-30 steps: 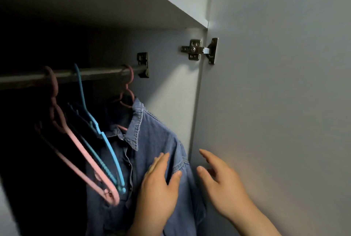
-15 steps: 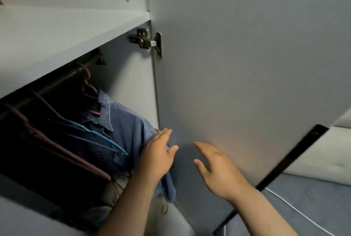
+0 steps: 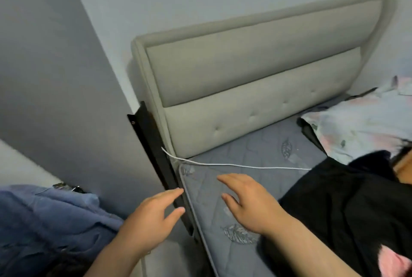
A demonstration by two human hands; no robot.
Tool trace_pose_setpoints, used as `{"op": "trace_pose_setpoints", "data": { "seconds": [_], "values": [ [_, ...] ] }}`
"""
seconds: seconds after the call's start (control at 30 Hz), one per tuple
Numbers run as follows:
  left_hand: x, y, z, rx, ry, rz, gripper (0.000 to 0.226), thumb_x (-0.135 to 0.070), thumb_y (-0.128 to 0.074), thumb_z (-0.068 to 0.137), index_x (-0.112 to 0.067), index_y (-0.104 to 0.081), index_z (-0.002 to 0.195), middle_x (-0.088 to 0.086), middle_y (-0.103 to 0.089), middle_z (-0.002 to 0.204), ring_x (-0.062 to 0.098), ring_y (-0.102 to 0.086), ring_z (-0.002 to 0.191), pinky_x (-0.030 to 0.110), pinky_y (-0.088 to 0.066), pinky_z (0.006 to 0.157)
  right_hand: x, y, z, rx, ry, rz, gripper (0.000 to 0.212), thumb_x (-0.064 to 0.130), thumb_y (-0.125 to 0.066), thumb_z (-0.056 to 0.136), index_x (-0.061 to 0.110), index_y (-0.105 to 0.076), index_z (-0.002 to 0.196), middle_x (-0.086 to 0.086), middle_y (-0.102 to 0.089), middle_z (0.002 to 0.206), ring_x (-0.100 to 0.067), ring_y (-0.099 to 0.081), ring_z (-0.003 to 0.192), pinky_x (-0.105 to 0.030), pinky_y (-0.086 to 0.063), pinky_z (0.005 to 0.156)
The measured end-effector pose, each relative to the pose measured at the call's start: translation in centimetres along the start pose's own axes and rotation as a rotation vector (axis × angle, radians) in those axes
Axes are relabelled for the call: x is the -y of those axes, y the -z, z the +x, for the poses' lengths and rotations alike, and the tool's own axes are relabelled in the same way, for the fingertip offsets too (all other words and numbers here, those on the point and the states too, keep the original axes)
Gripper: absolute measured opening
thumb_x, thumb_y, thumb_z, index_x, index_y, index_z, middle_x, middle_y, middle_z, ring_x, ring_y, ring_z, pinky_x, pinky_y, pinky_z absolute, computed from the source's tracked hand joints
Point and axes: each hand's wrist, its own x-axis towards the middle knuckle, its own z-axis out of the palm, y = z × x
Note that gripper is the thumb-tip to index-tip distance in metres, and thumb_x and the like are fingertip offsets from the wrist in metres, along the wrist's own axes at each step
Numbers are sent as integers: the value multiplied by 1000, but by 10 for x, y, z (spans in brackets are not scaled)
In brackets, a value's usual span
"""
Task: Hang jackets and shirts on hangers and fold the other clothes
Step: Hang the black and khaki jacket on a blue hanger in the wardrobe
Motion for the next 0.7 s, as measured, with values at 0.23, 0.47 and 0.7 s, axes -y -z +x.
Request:
{"op": "trace_pose_setpoints", "data": {
  "seconds": [0.23, 0.47, 0.7],
  "values": [
    [-63, -34, 65, 150, -254, 13, 55, -46, -55, 93, -31, -41, 144, -15, -40, 148, -2, -34, 136, 7, -15, 106, -70, 32, -57, -102, -349, -41, 47, 31, -53, 95, 21, -48, 140, 2, -53, 139, -19, -47, 129, -23, -31, 109],
    [-136, -46, 121, 286, -503, 49, 72, -62, -40, 79, -23, -50, 139, -6, -47, 146, 7, -42, 135, 11, -19, 106, -72, 61, -124, -272, -684, -45, 48, 30, -51, 97, 24, -43, 144, 9, -47, 144, -11, -40, 134, -10, -22, 108],
    [-188, -80, 125, 449, -742, 17, 50, -34, -60, 93, -25, -48, 140, -9, -46, 146, 8, -43, 133, 19, -28, 107, -24, 60, -201, -466, -1074, 28, 49, 32, -52, 97, 29, -41, 145, 12, -46, 144, -7, -40, 133, -15, -28, 104]
  ]
}}
